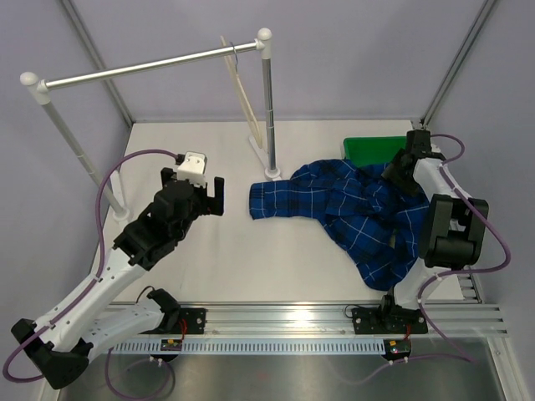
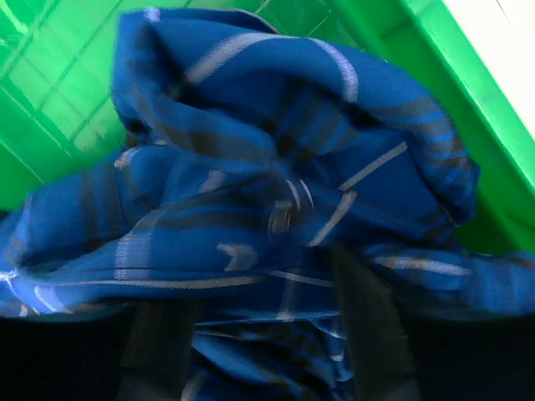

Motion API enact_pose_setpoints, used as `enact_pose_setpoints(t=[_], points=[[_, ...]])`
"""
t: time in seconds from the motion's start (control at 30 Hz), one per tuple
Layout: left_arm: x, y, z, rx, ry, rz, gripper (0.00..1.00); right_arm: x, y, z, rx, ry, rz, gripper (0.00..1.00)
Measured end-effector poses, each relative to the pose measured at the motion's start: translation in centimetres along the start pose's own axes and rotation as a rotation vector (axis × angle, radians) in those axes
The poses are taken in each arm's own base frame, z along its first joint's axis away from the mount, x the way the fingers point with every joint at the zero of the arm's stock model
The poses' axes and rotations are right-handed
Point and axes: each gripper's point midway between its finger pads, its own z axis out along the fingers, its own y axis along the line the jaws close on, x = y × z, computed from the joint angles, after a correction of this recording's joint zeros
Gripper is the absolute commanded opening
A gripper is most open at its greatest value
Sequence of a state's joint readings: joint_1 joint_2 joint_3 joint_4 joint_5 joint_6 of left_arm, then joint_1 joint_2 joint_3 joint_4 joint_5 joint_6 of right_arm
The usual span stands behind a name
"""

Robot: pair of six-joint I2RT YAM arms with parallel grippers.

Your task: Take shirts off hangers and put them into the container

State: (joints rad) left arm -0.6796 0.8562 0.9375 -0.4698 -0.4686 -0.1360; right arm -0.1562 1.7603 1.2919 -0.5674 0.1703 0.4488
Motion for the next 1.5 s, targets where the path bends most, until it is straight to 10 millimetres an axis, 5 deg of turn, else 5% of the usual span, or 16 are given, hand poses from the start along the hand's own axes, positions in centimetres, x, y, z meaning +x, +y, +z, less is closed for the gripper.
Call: enact_pose_setpoints(t=[0.13, 0.33, 0.43, 0.53, 0.87, 0.97, 1.27, 1.4, 1.5], points=[[0.0, 0.2, 0.0, -0.011, -0.002, 0.004, 0.99, -0.6, 0.3, -2.3, -0.048, -0.04, 0.007, 0.93], [0.0, 0.4, 0.0, -0.02, -0.002, 0.005, 0.99, -3.4, 3.5, -12.9, -0.297, -0.276, -0.016, 0.98], [0.0, 0.5, 0.0, -0.023, -0.002, 0.003, 0.99, -1.7, 7.8, -17.6, -0.461, -0.346, -0.123, 0.98], [-0.1, 0.6, 0.0, -0.029, -0.002, 0.003, 0.99, 2.5, 12.1, -19.3, -0.61, -0.299, -0.25, 0.98], [0.8, 0.9, 0.3, -0.049, 0.018, 0.017, 0.99, 15.0, 16.9, -10.9, -0.545, 0.031, -0.516, 0.99], [0.9, 1.1, 0.4, -0.061, 0.023, 0.022, 0.99, 17.1, 17.7, -8.7, -0.492, 0.079, -0.527, 0.99], [1.0, 1.3, 0.5, -0.072, 0.027, 0.029, 0.99, 19.2, 18.0, -3.4, -0.302, 0.118, -0.467, 0.98], [1.0, 1.3, 0.5, -0.072, 0.027, 0.03, 0.99, 19.5, 17.6, -1.8, -0.241, 0.128, -0.467, 0.89], [1.0, 1.3, 0.5, -0.073, 0.027, 0.031, 0.99, 19.2, 17.9, -1.4, -0.226, 0.114, -0.463, 0.72]])
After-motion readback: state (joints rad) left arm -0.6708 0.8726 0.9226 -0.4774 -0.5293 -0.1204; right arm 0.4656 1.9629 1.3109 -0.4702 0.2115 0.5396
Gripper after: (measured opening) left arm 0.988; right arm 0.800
